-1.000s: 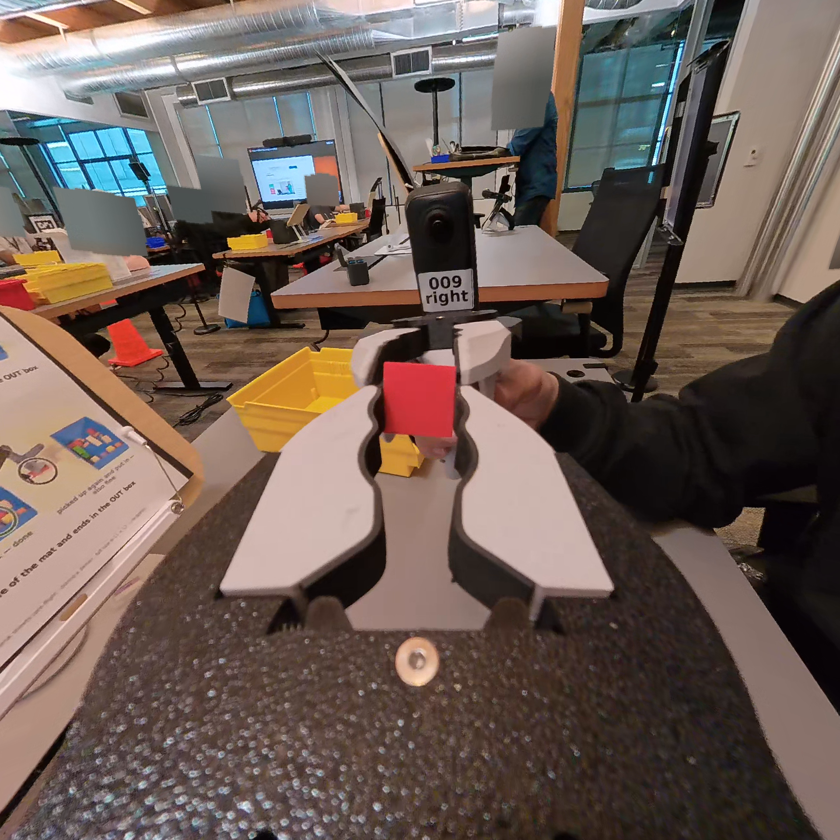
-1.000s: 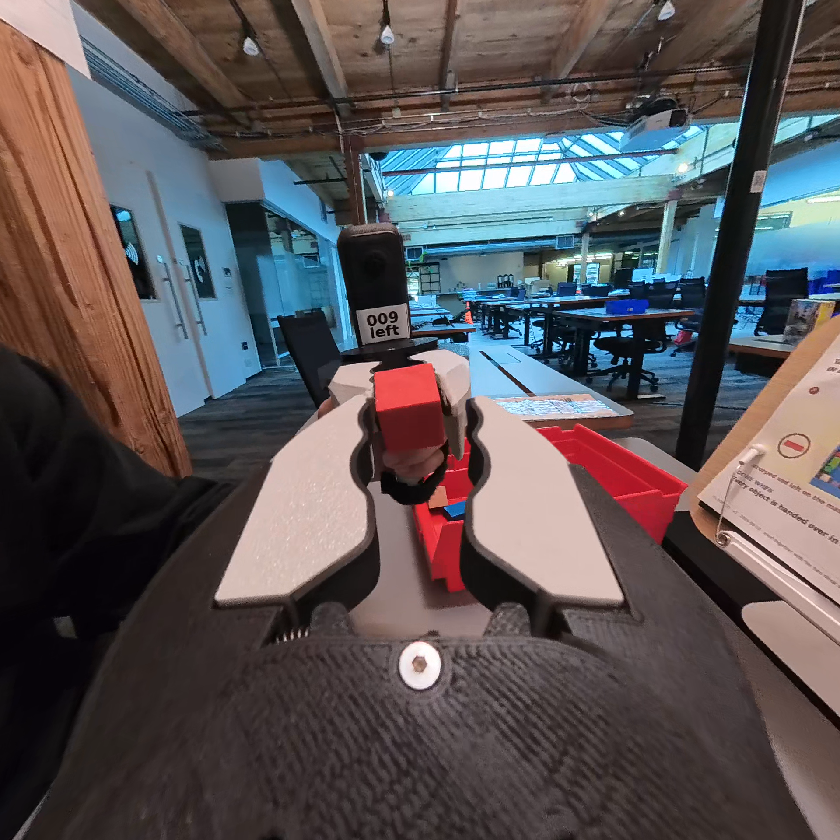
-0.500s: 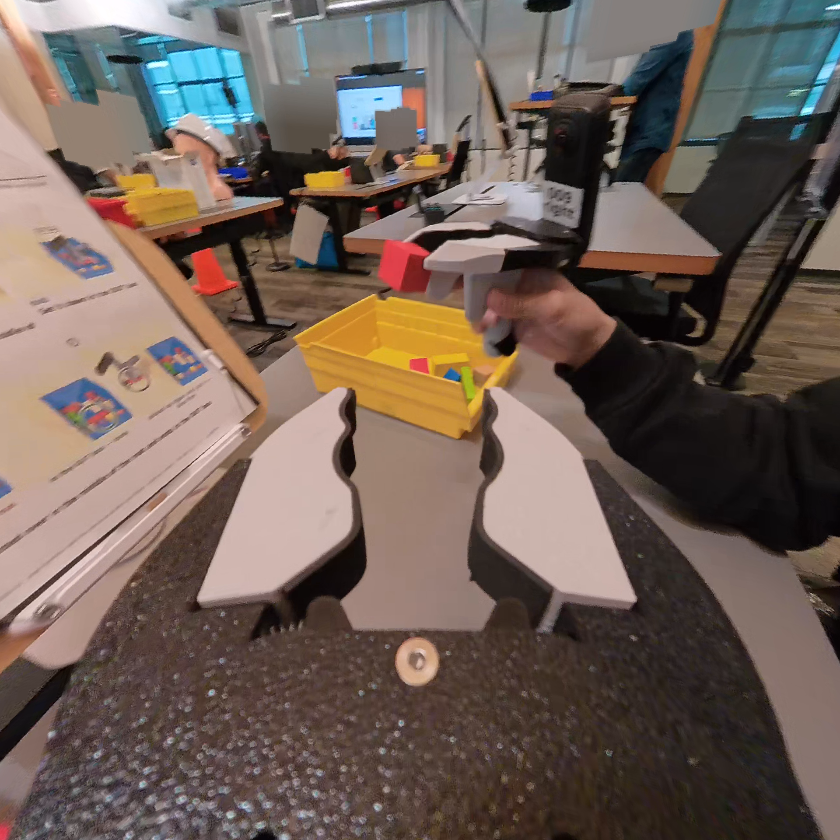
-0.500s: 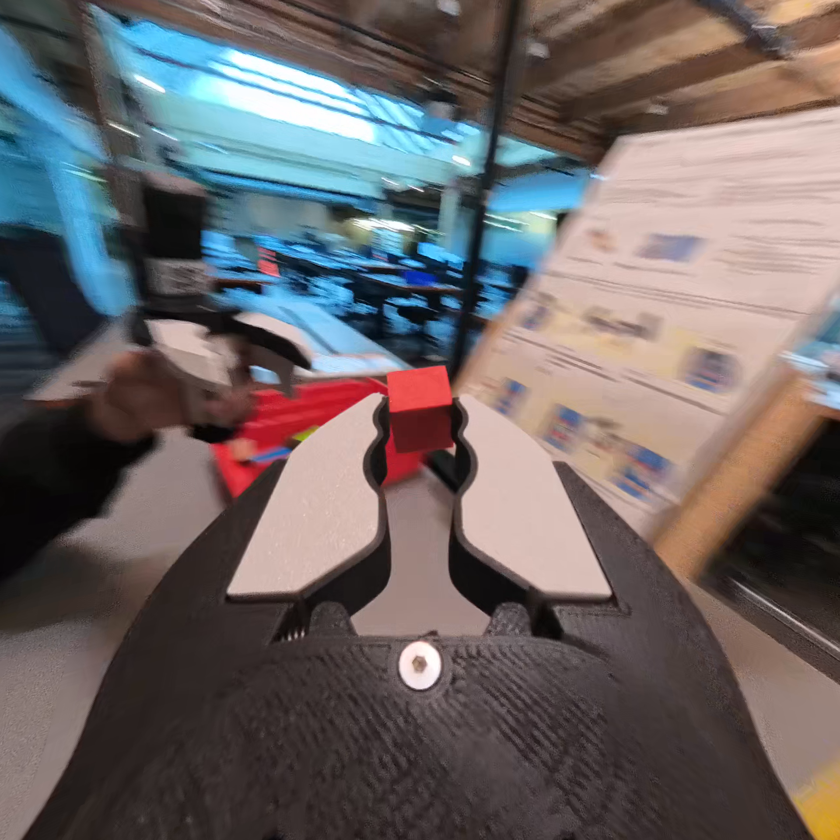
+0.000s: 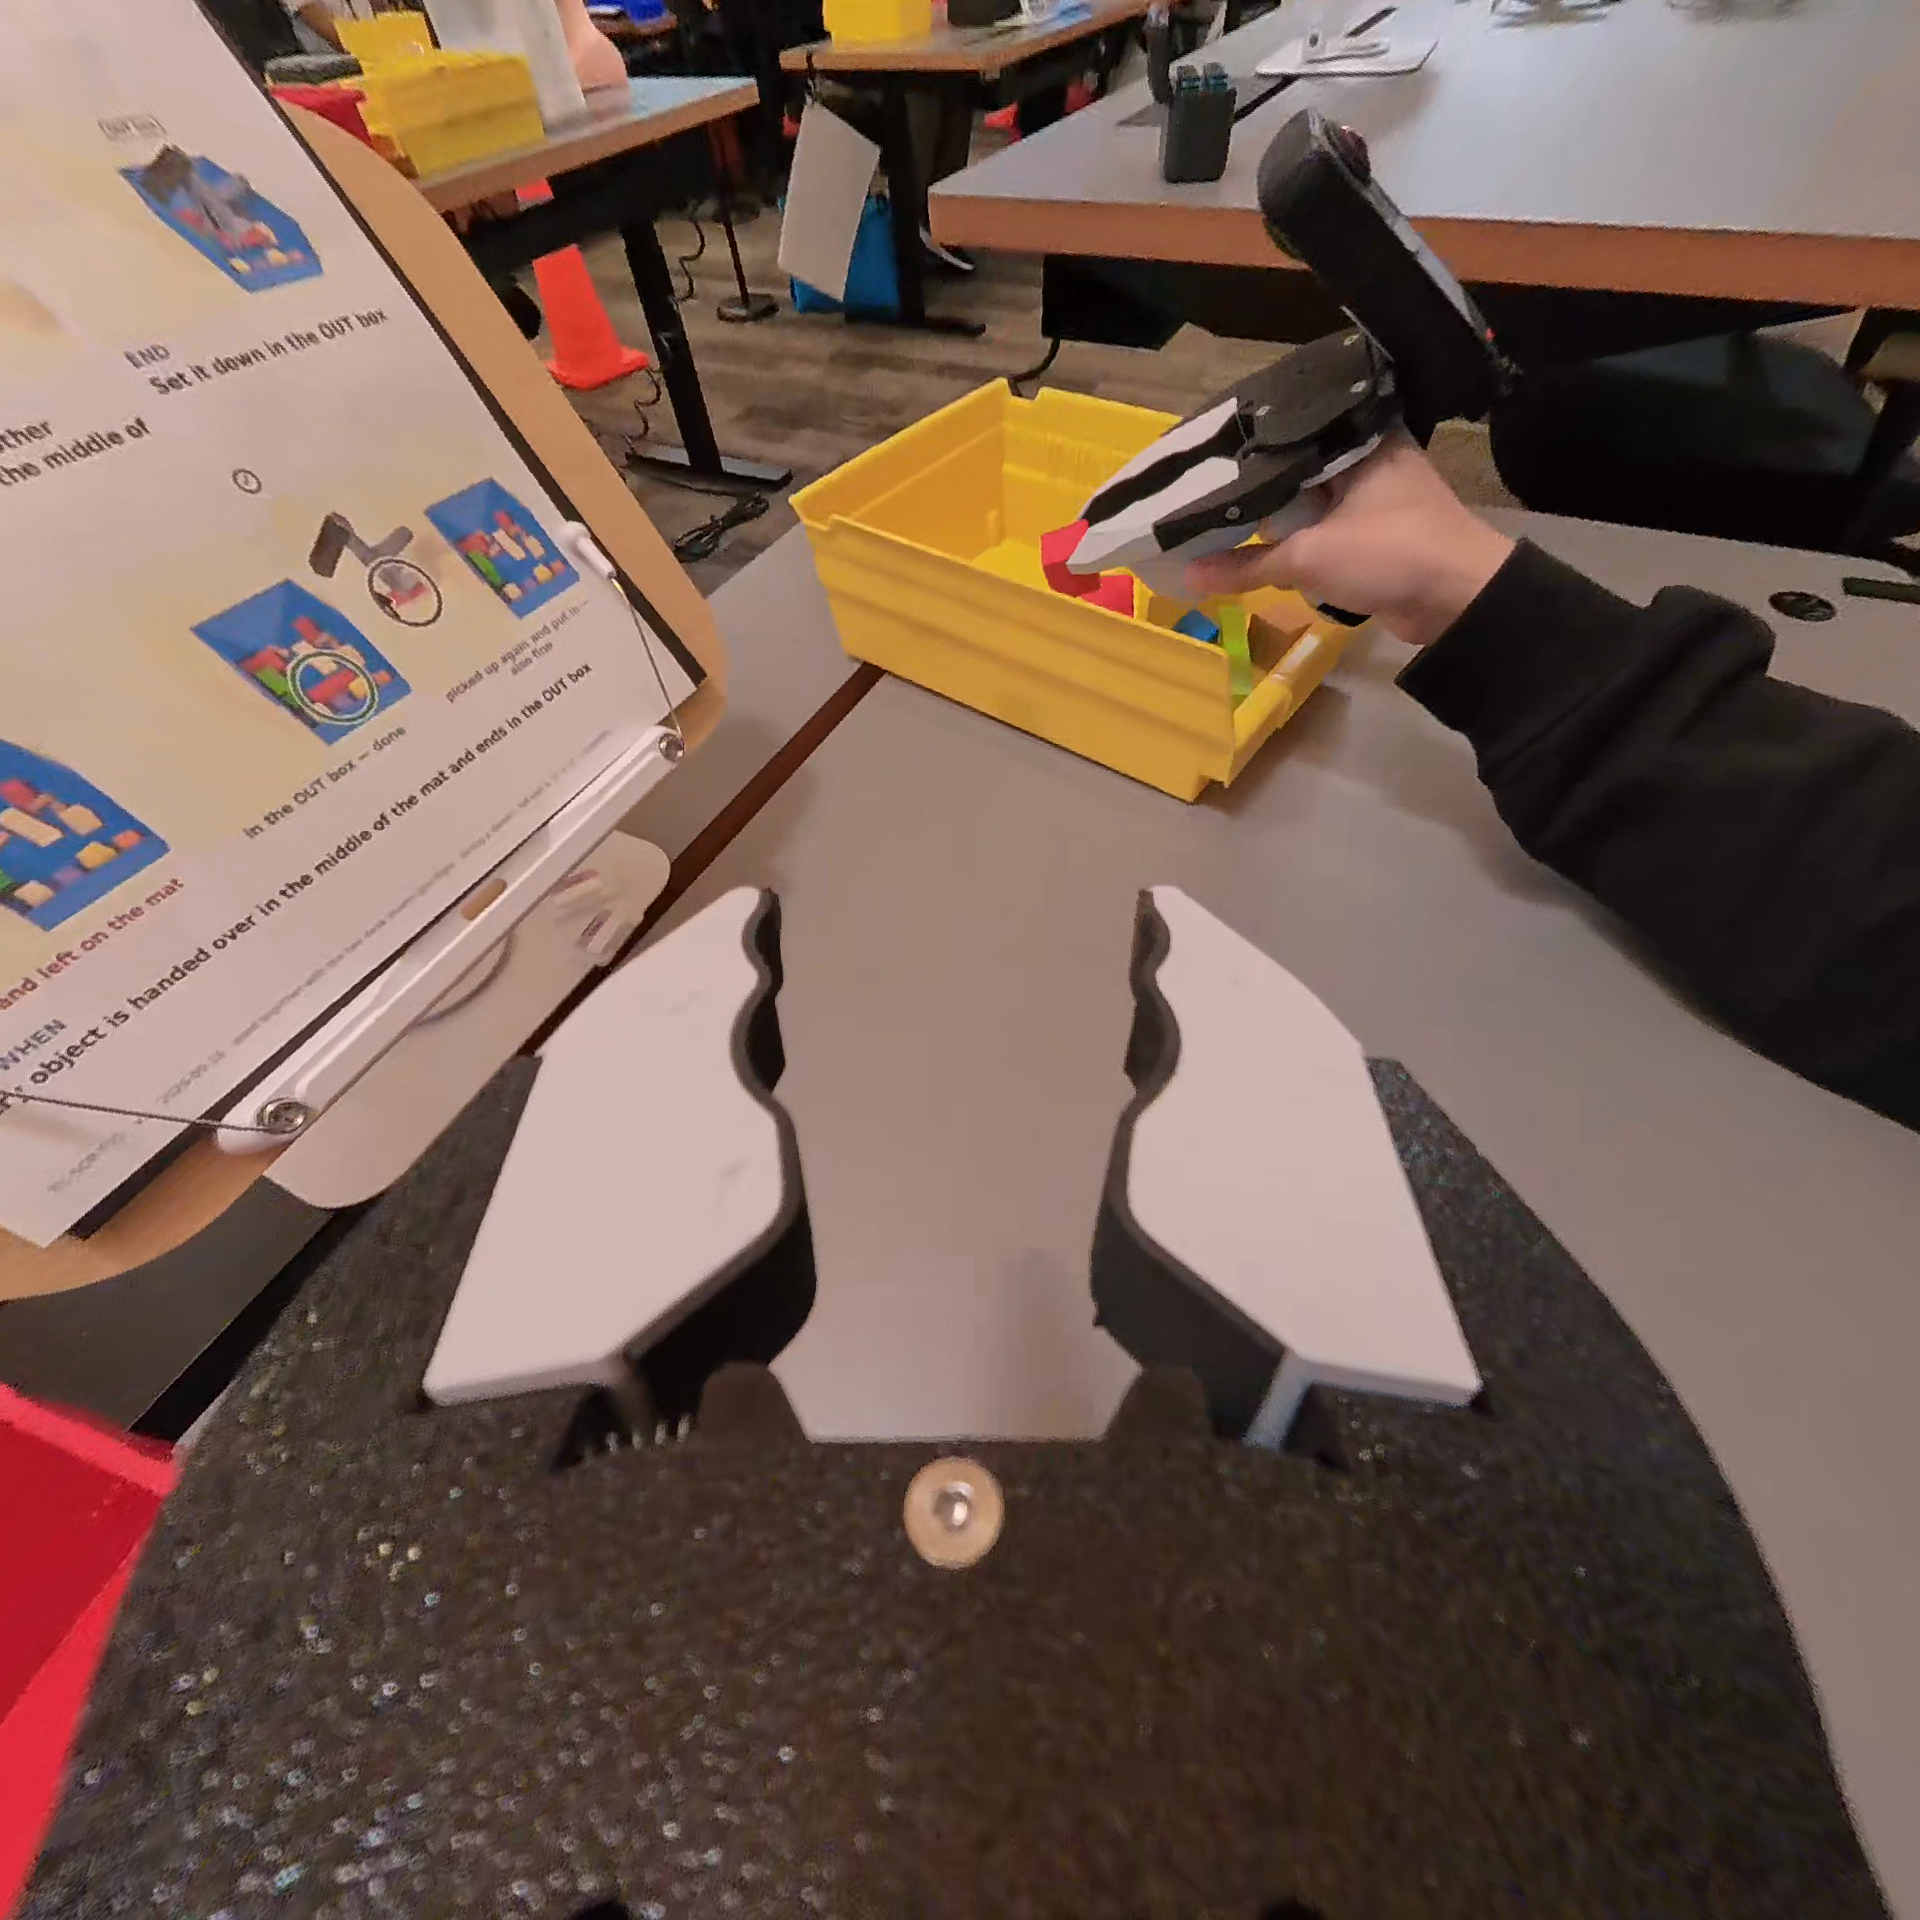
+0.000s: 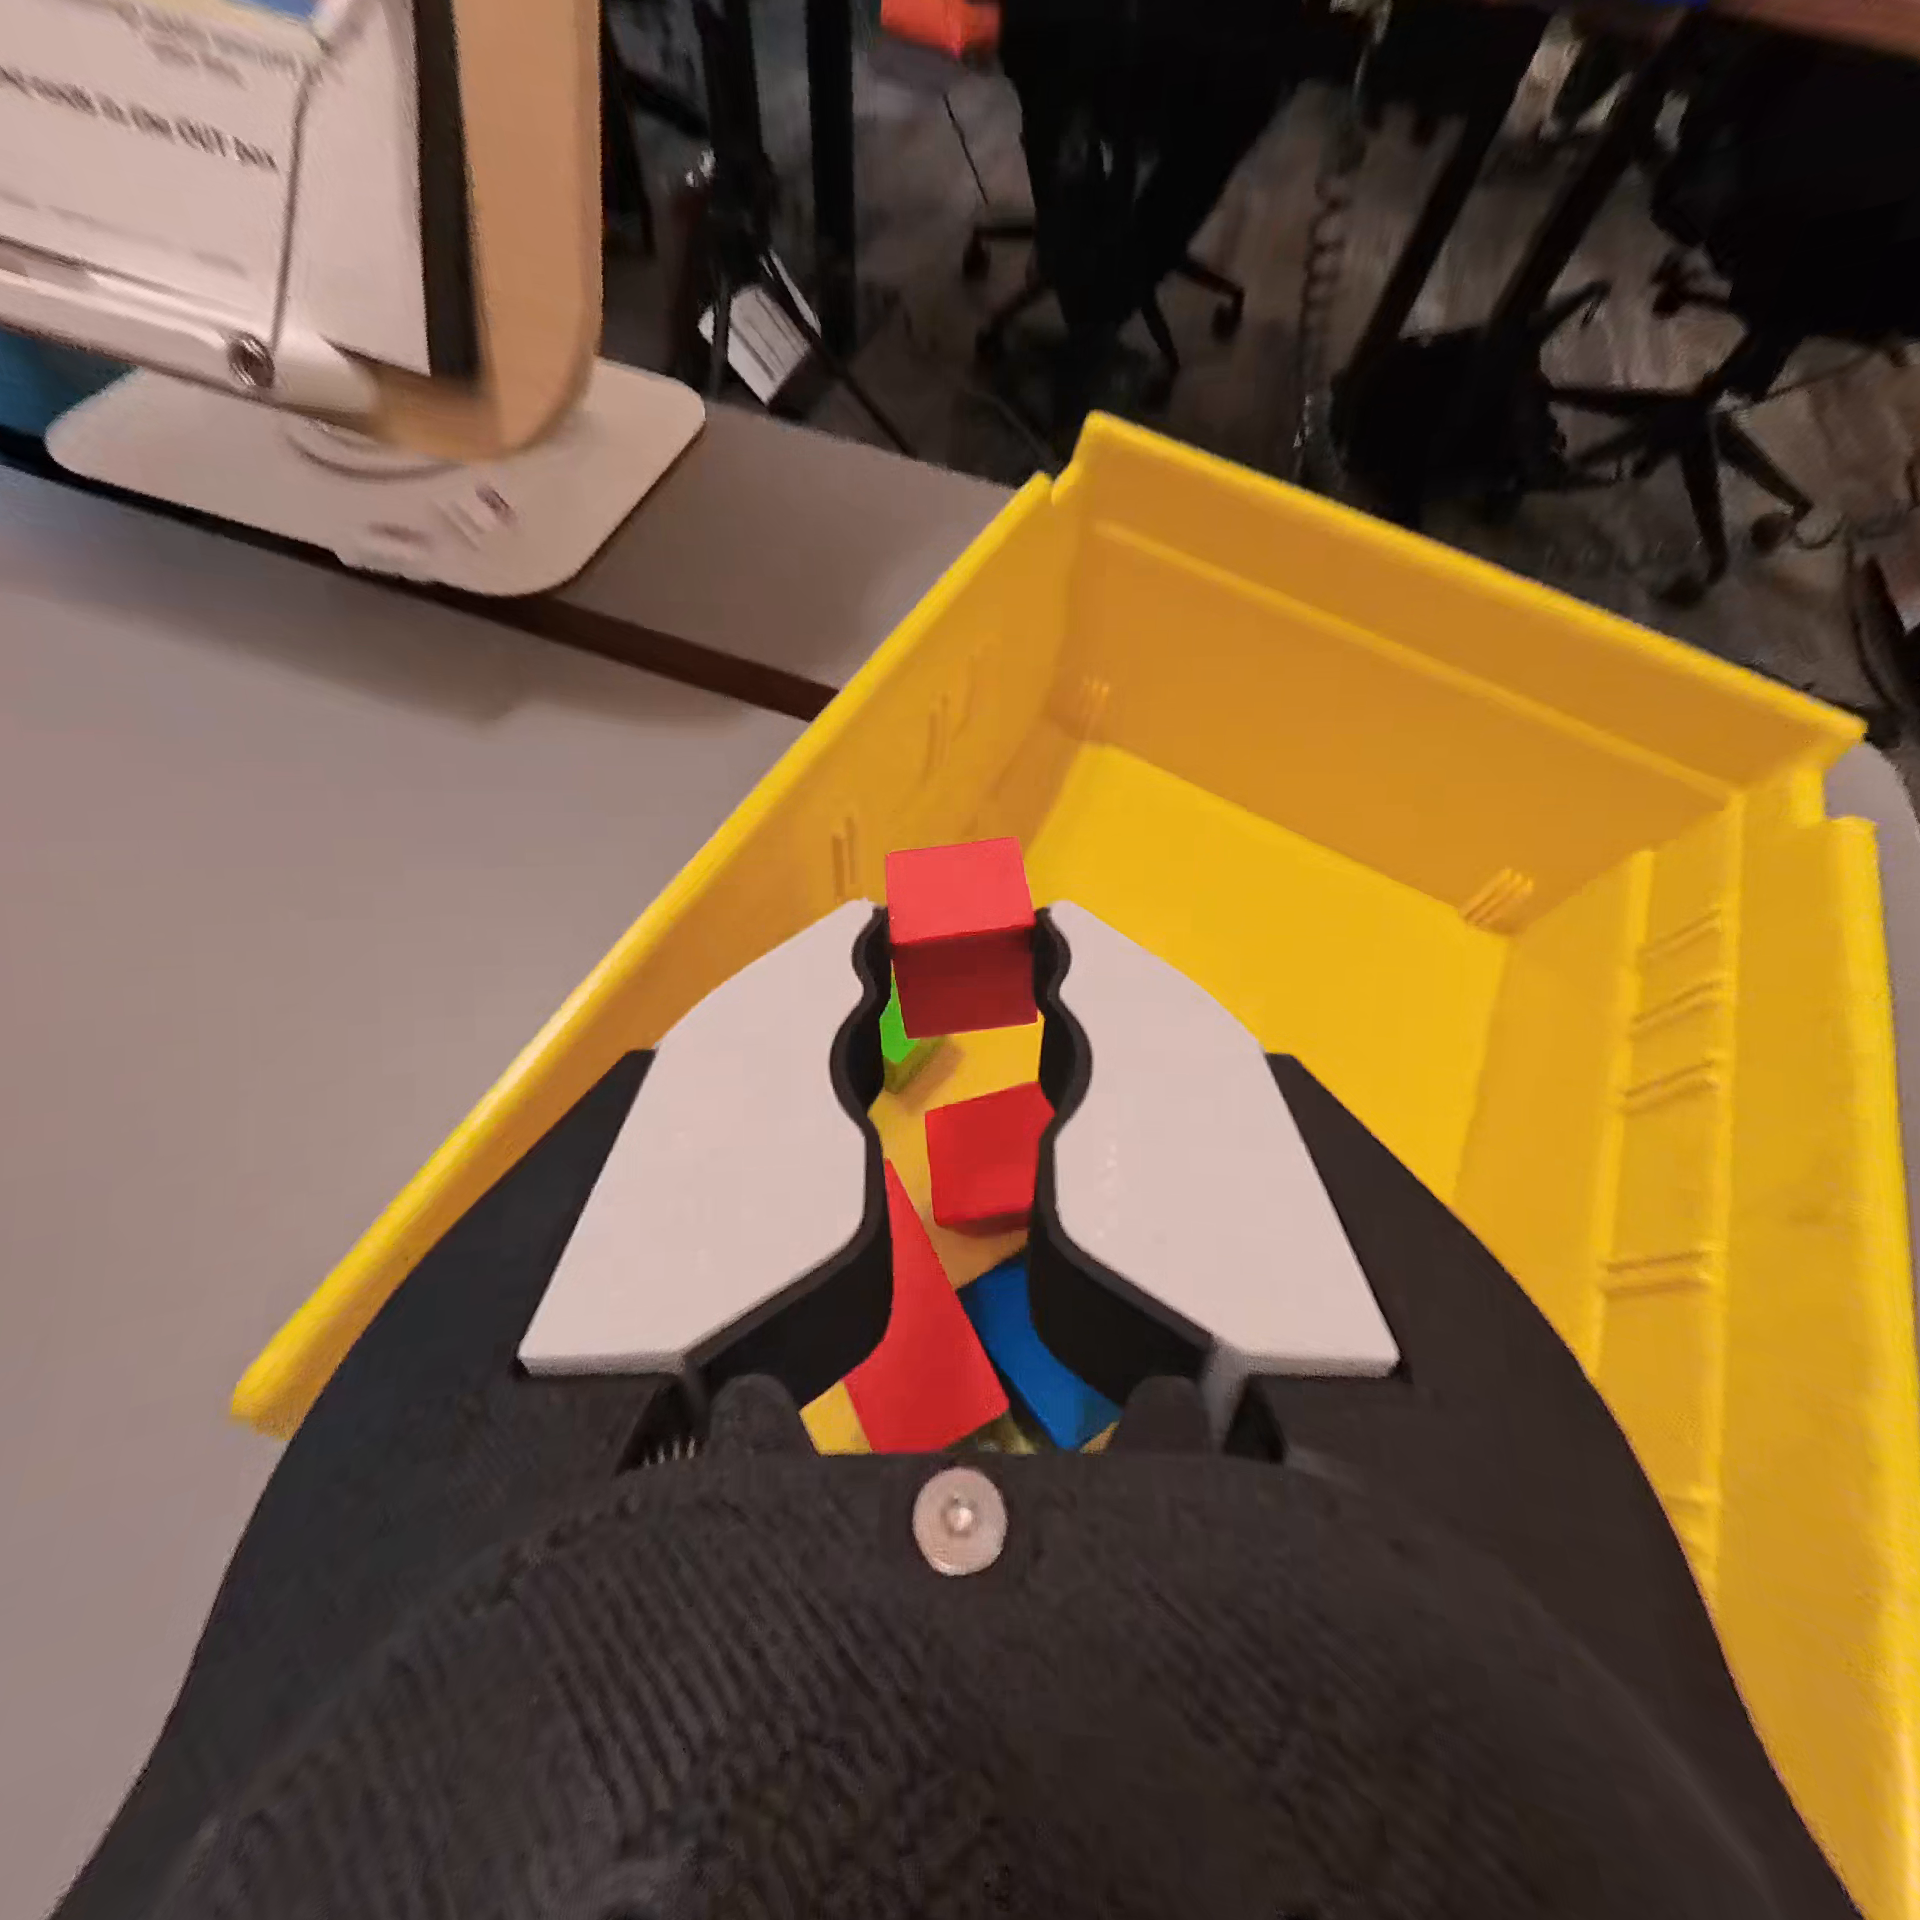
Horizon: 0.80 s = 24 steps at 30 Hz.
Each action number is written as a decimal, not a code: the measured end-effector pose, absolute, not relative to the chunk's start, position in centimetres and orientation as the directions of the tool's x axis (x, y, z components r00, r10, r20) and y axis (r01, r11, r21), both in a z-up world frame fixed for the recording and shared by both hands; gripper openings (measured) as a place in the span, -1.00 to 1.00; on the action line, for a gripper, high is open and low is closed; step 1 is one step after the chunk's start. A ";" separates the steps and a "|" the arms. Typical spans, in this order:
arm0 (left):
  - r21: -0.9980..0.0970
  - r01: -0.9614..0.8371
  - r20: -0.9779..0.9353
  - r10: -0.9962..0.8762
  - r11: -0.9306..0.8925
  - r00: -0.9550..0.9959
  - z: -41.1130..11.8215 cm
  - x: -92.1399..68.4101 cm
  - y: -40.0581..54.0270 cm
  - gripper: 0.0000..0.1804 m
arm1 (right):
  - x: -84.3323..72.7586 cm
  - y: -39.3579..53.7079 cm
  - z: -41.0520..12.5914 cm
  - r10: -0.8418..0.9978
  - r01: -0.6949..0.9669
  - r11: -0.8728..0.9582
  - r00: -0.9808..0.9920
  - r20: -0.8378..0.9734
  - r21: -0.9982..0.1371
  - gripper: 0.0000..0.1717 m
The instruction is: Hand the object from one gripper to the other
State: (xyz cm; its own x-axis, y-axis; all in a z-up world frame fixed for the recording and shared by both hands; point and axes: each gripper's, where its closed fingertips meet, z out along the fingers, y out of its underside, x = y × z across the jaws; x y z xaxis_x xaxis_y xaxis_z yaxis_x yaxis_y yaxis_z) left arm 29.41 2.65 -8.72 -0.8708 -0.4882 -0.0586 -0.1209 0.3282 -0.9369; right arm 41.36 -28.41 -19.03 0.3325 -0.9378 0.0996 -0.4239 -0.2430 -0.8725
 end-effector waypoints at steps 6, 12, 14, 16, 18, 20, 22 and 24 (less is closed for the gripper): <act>-0.930 -0.143 -0.041 -0.482 0.339 -0.875 -9.0 29.3 2.7 -0.30 | 39.9 -27.0 -20.5 -0.914 -0.557 -0.182 0.401 -0.070 -0.810 -0.69; -0.927 -0.162 -0.037 -0.514 0.337 -0.857 -8.8 29.5 3.7 -0.30 | 39.1 -26.8 -20.9 -0.910 -0.613 -0.196 0.405 -0.091 -0.765 -0.41; -0.930 -0.171 -0.035 -0.541 0.325 -0.840 -8.4 29.7 4.4 -0.30 | 39.2 -26.9 -19.7 -0.920 -0.588 -0.192 0.386 -0.065 -0.786 -0.31; -0.934 -0.183 -0.035 -0.589 0.306 -0.808 -7.8 30.0 5.9 -0.29 | 39.0 -26.4 -18.0 -0.916 -0.543 -0.203 0.399 -0.037 -0.815 -0.31; -0.939 -0.211 -0.024 -0.665 0.271 -0.746 -7.0 30.6 8.2 -0.30 | 38.8 -25.6 -15.9 -0.907 -0.477 -0.214 0.421 -0.008 -0.853 -0.31; -0.937 -0.271 0.006 -0.767 0.220 -0.642 -6.6 31.2 11.7 -0.30 | 38.5 -24.8 -13.5 -0.901 -0.399 -0.209 0.434 0.018 -0.893 -0.31; -0.924 -0.341 0.024 -0.865 0.172 -0.501 -6.7 31.6 16.1 -0.30 | 38.1 -23.6 -11.4 -0.887 -0.322 -0.195 0.461 0.027 -0.927 -0.32; -0.892 -0.427 0.024 -0.929 0.147 -0.369 -7.8 31.4 20.3 -0.30 | 37.6 -22.1 -9.8 -0.865 -0.267 -0.159 0.502 0.003 -0.951 -0.34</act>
State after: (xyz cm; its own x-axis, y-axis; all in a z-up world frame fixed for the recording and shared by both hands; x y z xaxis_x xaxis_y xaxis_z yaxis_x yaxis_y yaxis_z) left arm 31.36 20.29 -7.76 -0.3685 -0.9293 0.0237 -0.4270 0.1466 -0.8923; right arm 37.58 -22.06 -9.75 0.5022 -0.8648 0.0031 -0.2672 -0.1585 -0.9505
